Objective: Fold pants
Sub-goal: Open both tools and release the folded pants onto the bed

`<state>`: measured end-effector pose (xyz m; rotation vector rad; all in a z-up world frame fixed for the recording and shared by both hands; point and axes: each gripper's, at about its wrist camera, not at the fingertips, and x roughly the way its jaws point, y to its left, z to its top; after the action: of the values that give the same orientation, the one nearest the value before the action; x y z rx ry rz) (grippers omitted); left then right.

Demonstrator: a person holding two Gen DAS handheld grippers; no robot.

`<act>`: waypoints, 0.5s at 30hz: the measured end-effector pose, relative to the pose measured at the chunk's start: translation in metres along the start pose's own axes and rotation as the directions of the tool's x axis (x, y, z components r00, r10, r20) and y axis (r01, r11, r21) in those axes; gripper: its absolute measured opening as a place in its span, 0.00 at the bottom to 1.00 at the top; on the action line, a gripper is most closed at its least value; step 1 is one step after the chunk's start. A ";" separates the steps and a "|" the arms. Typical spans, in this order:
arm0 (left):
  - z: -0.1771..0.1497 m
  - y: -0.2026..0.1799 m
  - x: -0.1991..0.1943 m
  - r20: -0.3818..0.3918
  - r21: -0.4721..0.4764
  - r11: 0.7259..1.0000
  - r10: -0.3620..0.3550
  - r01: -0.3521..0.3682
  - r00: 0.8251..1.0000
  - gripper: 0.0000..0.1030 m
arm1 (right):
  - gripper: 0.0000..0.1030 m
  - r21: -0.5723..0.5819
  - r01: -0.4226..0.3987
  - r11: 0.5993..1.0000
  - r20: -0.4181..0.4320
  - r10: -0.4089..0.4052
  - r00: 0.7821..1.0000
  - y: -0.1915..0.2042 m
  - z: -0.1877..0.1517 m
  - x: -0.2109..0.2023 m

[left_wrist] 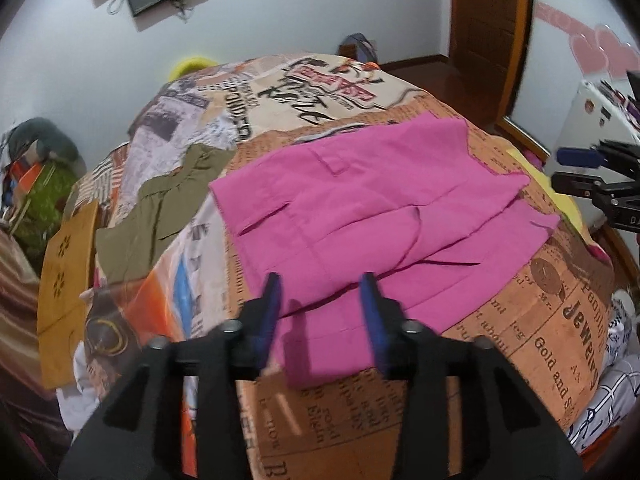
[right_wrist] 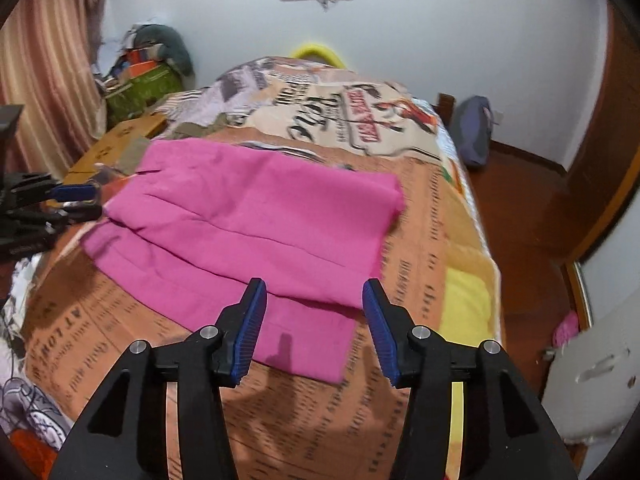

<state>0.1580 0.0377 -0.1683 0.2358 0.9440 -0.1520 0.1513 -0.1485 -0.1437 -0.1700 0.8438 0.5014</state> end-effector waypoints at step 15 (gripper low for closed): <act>0.016 -0.040 0.048 -0.060 0.217 0.975 0.068 -0.054 0.996 0.36 | 0.45 -0.054 -0.143 0.988 -0.093 0.137 0.986 0.038 0.008 0.053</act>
<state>0.1894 -0.0060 -0.2039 0.4724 0.9866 -0.1912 0.1675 -0.0936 -0.1764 -0.1909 0.9326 0.6557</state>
